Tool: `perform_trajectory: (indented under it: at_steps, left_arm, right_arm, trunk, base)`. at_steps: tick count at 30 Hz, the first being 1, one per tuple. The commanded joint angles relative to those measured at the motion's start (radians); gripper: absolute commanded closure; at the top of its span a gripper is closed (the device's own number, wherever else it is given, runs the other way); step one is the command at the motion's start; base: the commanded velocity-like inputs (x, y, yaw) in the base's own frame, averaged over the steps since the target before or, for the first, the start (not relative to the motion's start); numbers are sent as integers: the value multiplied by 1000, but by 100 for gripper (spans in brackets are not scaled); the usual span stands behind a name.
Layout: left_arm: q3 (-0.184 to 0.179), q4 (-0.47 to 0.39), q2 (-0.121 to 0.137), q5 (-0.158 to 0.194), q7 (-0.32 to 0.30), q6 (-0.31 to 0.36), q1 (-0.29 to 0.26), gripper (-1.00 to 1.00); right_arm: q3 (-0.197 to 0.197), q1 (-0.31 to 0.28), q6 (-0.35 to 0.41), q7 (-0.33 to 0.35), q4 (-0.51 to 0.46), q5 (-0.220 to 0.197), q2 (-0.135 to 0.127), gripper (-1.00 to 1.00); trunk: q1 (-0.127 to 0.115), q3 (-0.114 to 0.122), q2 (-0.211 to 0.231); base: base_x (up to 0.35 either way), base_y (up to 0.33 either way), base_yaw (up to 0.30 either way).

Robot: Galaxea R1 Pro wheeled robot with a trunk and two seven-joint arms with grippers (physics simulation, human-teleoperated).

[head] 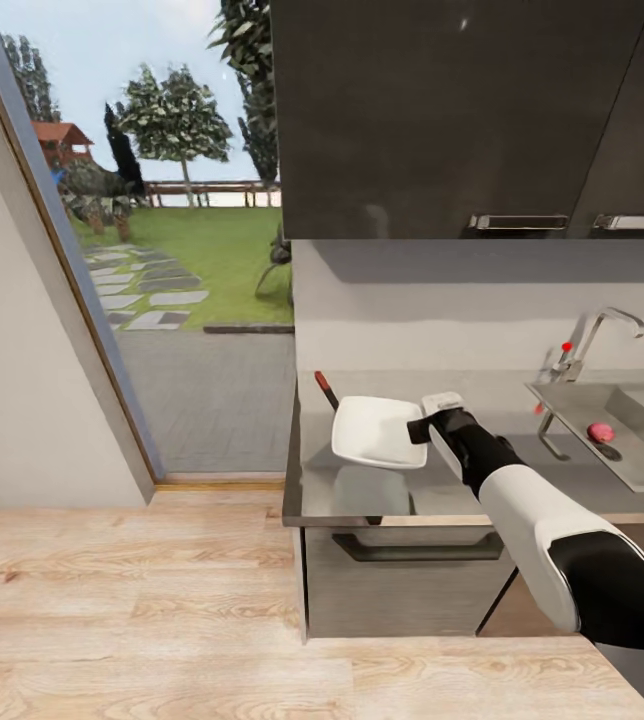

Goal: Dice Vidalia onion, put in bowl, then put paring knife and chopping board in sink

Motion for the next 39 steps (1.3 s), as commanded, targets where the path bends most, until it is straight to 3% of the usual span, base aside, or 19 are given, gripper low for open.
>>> perform_trajectory:
  at_steps: [1,12,22,30,39]
  left_arm:
    - [0,0,0,0,-1,-3,0,-100]
    - [1,0,0,0,-1,-3,0,-100]
    - [1,0,0,0,-1,-3,0,-100]
    - [1,0,0,0,-1,-3,0,-100]
    - [1,0,0,0,-1,-3,0,-100]
  right_arm:
    - [8,-1,16,-2,-9,0,-1,100]
    - [26,-1,35,6,-28,-1,3,100]
    - [78,-1,36,150,-29,0,4,100]
    - [83,0,35,210,-29,0,2,100]
    - [86,0,33,227,-28,0,2,100]
  trunk:
    - [1,-2,-2]
    - [1,-2,-2]
    - [1,-2,-2]
    - [1,-2,-2]
    - [1,-2,-2]
  base:
    - [0,0,0]
    - [0,0,0]
    - [0,0,0]
    - [0,0,0]
    - [108,36,0]
